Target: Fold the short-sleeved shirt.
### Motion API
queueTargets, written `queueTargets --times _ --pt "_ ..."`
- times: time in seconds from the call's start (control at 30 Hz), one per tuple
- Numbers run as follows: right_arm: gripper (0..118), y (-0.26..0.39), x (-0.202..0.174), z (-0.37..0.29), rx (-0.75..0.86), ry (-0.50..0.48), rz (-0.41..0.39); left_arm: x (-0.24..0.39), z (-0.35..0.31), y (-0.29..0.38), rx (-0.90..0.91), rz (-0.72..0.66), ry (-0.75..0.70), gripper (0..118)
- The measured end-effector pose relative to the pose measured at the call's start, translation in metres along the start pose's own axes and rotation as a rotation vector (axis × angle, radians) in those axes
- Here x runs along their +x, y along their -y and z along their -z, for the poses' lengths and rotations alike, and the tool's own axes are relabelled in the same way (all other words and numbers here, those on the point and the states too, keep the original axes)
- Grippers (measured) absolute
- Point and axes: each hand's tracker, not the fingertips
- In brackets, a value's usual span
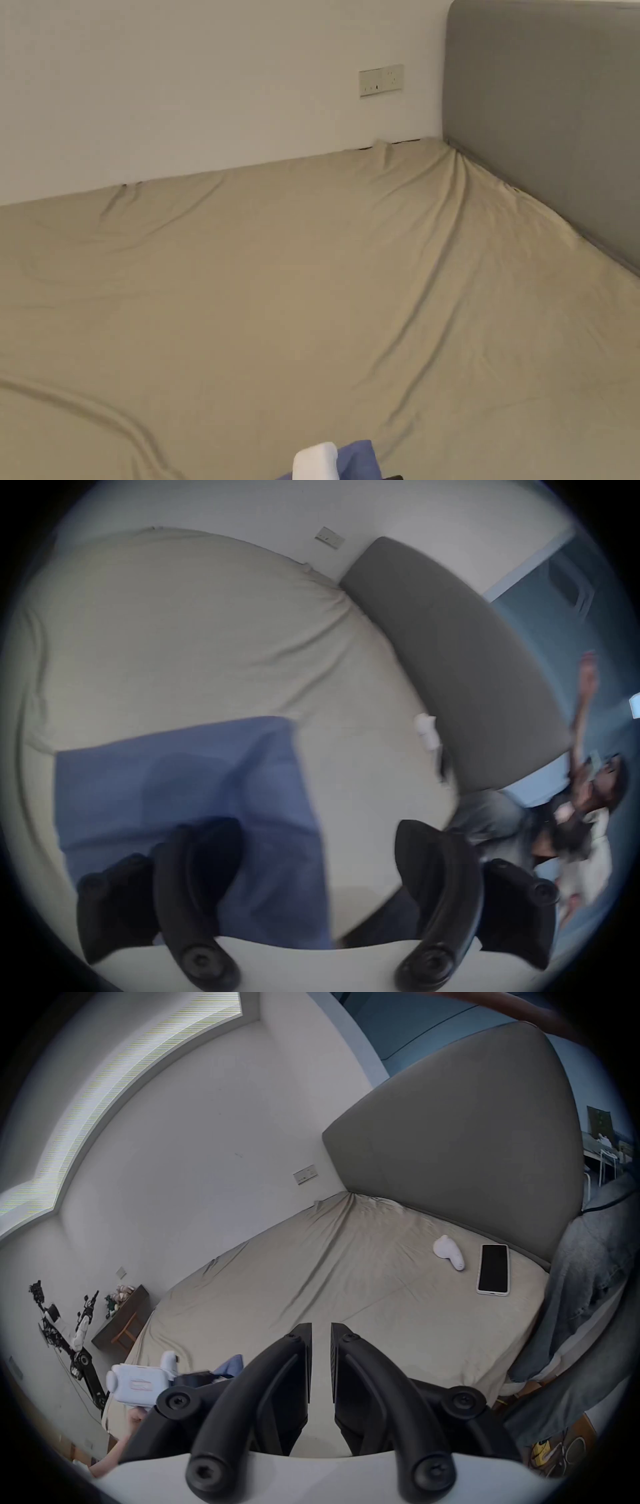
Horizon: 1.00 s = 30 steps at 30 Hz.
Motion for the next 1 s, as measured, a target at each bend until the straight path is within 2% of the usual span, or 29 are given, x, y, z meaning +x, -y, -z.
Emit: queueTargets --times 0.03,0.07,0.17,0.23,0.27,0.3,0.33,0.4,0.53,0.63,0.7,0.87,1.0 --pt "15 0.001 0.003 -0.001 -0.002 0.010 0.005 0.003 -0.013 -0.005 0.039 -0.009 0.060 102" --pt "15 0.001 0.006 0.000 -0.005 0.015 0.012 0.006 -0.022 -0.010 0.075 0.003 0.059 102" --pt "15 0.004 0.010 0.004 -0.014 0.018 0.039 0.018 -0.057 -0.018 0.247 0.150 -0.076 97" --pt "15 0.007 0.011 0.008 -0.018 0.014 0.049 0.026 -0.070 -0.014 0.329 0.278 -0.245 71" --pt "15 0.008 0.010 0.010 -0.021 0.010 0.052 0.028 -0.069 -0.008 0.342 0.338 -0.324 50" --pt "15 0.009 0.008 0.012 -0.024 0.005 0.052 0.029 -0.065 -0.002 0.340 0.378 -0.391 20" --pt "15 0.009 0.008 0.014 -0.029 -0.002 0.052 0.028 -0.056 0.006 0.315 0.424 -0.462 15" --pt "15 0.010 0.005 0.018 -0.037 -0.017 0.048 0.023 -0.033 0.021 0.164 0.452 -0.495 15" --pt "15 0.009 -0.001 0.019 -0.042 -0.034 0.019 0.020 0.017 0.061 -0.005 0.383 -0.326 14" --pt "15 0.009 -0.002 0.018 -0.044 -0.032 0.006 0.018 0.054 0.081 -0.090 0.443 -0.376 14" --pt "15 0.008 -0.003 0.016 -0.047 -0.026 -0.004 0.025 0.057 0.080 -0.042 0.504 -0.406 14" --pt "15 0.009 -0.014 0.022 -0.084 -0.035 -0.059 0.023 0.026 0.054 -0.021 0.389 -0.267 14" --pt "15 0.012 -0.042 0.046 -0.168 -0.117 -0.152 0.012 -0.021 0.046 0.079 0.329 -0.240 14"
